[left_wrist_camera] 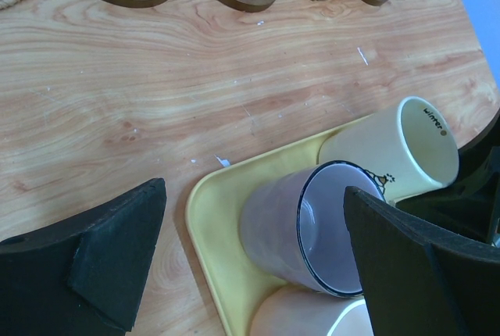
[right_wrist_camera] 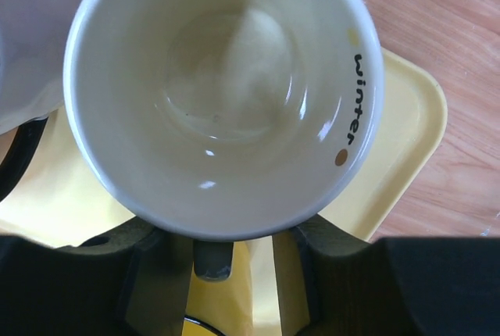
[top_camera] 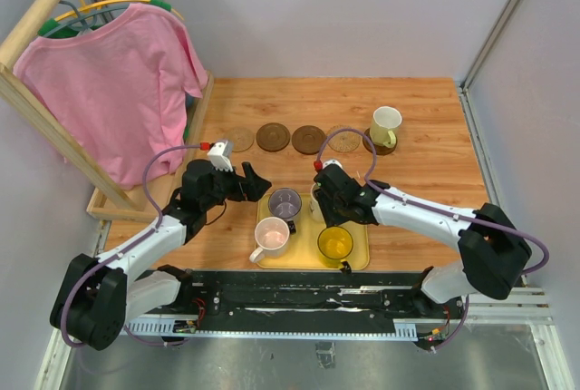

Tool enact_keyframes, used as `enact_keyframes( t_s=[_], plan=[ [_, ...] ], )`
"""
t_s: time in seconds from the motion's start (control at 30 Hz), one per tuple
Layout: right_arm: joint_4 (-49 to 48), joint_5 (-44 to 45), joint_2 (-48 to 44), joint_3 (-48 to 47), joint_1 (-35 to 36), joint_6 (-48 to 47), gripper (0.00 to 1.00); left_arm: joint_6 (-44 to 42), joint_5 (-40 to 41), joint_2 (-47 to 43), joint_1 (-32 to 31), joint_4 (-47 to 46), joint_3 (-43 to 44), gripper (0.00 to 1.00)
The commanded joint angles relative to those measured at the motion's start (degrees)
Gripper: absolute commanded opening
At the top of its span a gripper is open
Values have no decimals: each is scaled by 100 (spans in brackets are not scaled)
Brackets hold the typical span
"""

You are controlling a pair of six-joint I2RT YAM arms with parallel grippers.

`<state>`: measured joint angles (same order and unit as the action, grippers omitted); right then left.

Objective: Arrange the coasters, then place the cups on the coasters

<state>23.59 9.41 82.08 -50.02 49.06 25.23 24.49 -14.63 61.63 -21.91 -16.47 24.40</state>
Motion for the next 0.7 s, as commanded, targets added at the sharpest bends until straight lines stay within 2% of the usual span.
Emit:
enact_keyframes(
  t_s=[0.0,0.07,0.1,0.13,0.4,0.67],
  plan=[
    [-101,368,123,98,76,108,37,-65,46,-107,-59,-102,-41,100],
    [-92,331,153,81,70,60,28,-57,48,-115,-60,-99,-41,100],
    [-68,337,165,66,75,57,5,-58,61,-118,-61,-95,-40,100],
    [-45,364,175,50,71,68,1,-58,59,-123,-61,-101,-41,100],
    [-19,347,84,47,71,-133,1,-44,69,-117,-64,-104,-50,100],
    [-130,396,-432,1,73,-444,1,-40,90,-163,-59,-95,-44,100]
  ],
)
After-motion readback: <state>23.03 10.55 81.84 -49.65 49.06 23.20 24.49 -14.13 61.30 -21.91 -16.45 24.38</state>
